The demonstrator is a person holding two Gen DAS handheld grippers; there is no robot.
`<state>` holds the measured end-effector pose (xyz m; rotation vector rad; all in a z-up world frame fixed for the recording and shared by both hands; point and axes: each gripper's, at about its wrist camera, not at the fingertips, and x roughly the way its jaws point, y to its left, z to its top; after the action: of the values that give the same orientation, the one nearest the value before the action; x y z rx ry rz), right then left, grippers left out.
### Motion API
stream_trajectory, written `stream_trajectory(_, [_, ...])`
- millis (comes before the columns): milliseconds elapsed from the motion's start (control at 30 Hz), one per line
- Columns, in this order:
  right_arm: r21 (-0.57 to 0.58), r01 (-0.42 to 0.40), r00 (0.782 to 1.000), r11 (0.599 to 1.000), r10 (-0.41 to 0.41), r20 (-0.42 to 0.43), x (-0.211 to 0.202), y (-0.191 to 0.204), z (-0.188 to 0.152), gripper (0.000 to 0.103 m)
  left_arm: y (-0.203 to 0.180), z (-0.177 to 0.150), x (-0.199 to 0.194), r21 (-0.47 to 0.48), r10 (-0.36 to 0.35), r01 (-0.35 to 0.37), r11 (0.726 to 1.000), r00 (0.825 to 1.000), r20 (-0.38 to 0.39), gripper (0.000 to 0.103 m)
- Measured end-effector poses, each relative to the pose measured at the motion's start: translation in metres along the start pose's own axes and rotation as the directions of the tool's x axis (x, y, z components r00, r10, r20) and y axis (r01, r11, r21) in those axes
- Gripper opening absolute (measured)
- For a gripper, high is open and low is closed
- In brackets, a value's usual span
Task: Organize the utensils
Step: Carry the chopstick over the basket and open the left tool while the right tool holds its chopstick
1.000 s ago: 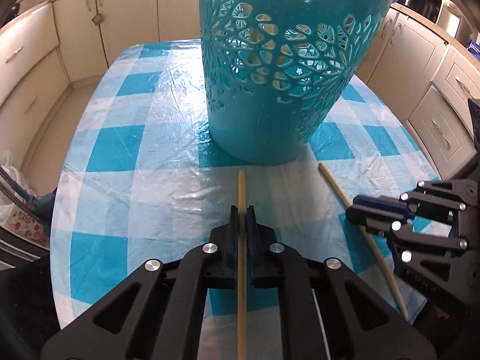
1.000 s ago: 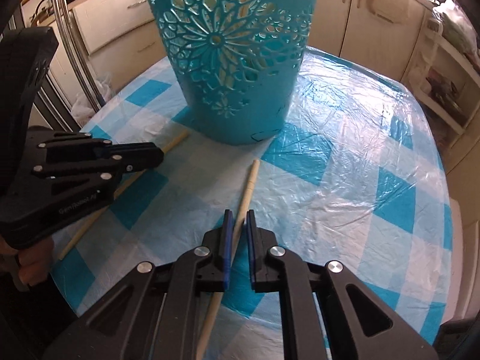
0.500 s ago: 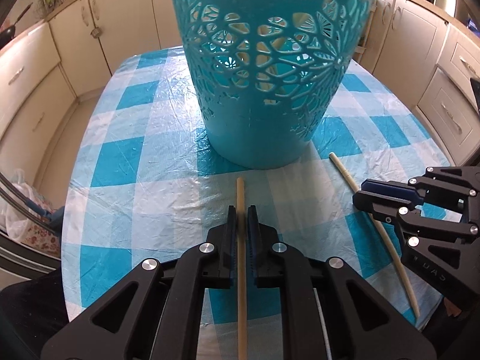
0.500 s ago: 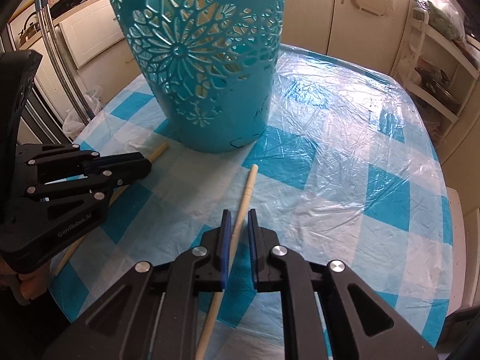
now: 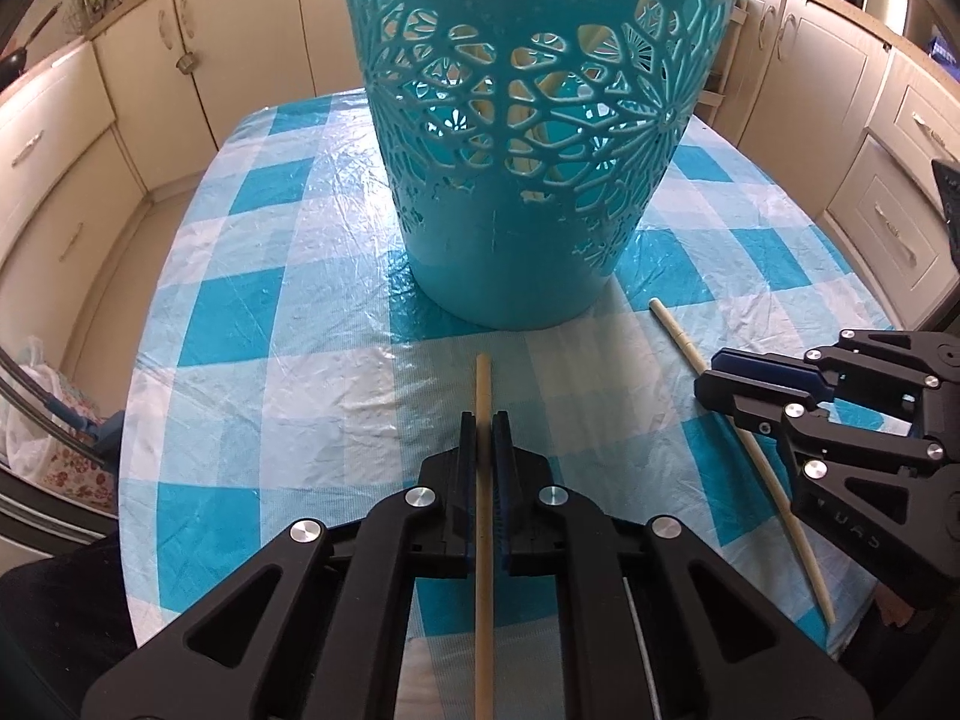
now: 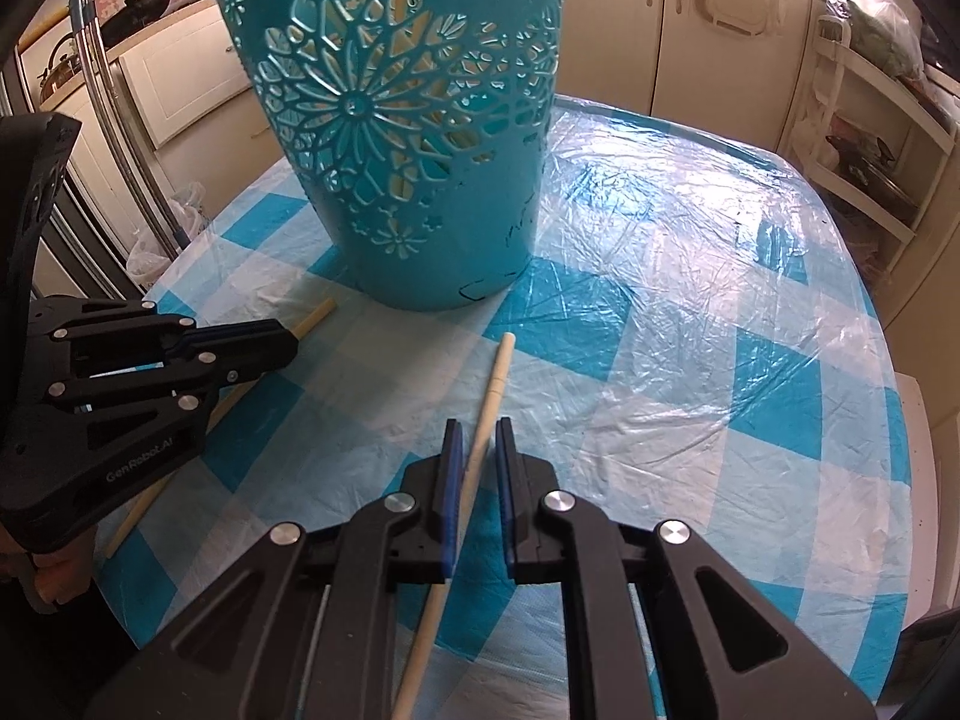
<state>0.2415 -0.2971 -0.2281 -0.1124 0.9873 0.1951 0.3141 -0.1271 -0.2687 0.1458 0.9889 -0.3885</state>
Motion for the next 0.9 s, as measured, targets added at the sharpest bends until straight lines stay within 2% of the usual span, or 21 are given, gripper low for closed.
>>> stream_trajectory(167, [0.006,-0.002,1.000,1.000,0.002,0.005,0.000,-0.001,-0.001,0.012,0.017,-0.005,-0.015,-0.071,-0.079,0.080,0.994,0.997,0.014,0.005])
stream_trajectory(267, [0.007,-0.001,1.000,1.000,0.001,0.007,0.000,-0.001,-0.001,0.012,0.034,-0.007,-0.038,-0.126,-0.144,0.151,0.980,0.987,0.067,0.005])
stream_trajectory(467, [0.004,0.000,1.000,1.000,0.000,0.007,0.000,0.000,-0.002,0.012,0.062,0.000,-0.094,-0.177,-0.193,0.228,0.957,0.961,0.196,0.005])
stream_trajectory(633, [0.005,0.000,1.000,1.000,0.000,0.007,0.000,0.000,-0.002,0.012,0.067,0.021,-0.137,-0.178,-0.208,0.270,0.946,0.930,0.304,0.005])
stream_trajectory(800, [0.005,0.000,1.000,1.000,0.000,0.008,0.000,0.000,-0.002,0.012,0.060,0.058,-0.174,-0.148,-0.213,0.300,0.942,0.879,0.426,0.005])
stream_trajectory(900, [0.005,0.002,1.000,1.000,-0.002,0.012,0.000,0.000,-0.002,0.012,0.054,0.086,-0.186,-0.140,-0.190,0.293,0.946,0.849,0.494,0.005])
